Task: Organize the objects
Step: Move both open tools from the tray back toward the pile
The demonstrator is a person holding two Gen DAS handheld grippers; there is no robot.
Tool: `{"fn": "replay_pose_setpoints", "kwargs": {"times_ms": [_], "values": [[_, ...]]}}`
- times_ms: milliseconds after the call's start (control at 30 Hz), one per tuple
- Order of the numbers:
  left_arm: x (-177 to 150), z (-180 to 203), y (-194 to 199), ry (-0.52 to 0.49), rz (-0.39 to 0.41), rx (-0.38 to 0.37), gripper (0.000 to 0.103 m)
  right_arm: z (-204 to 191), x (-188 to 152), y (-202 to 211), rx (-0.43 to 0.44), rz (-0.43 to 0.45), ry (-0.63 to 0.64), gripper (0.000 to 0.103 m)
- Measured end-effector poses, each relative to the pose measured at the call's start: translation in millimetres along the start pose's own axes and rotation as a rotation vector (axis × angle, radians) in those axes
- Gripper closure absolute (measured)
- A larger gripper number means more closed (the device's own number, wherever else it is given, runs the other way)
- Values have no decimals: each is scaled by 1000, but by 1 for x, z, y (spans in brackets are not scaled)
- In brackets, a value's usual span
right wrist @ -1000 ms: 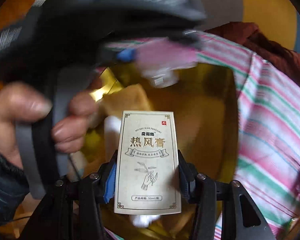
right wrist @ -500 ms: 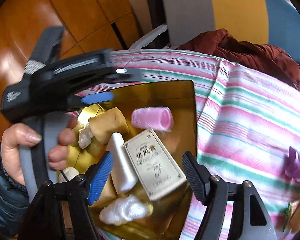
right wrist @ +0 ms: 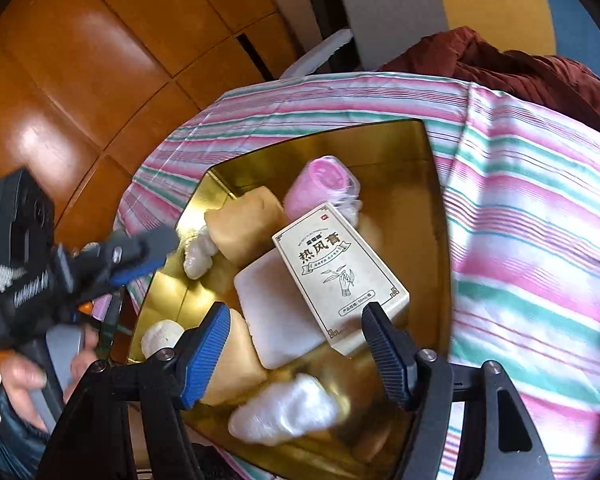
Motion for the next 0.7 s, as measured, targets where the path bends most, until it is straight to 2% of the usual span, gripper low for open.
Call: {"fn": "replay_pose_setpoints", "kwargs": {"times_ms": [300, 467, 600, 700], "values": [[-12, -17, 18, 20, 14, 14, 13, -17, 13, -27, 12, 4, 25, 33], [-13, -3, 28, -78, 67, 27, 12, -18, 11, -21, -5, 5, 21, 33], [-16, 7, 32, -154, 102, 53, 10, -18, 2, -7, -59, 17, 49, 22], [-18, 12, 37, -205, 131, 87, 9, -15, -4, 2, -109, 28, 66, 20]]}}
Point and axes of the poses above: each gripper's, at about its wrist camera, not at the fingertips, and y roughly against the way its jaws point, z to its right, x to its top, the point moved 6 cm from there along -y, roughly the way its jaws point, and after that the axes turned 12 degrees about z, right-handed, at the moved point
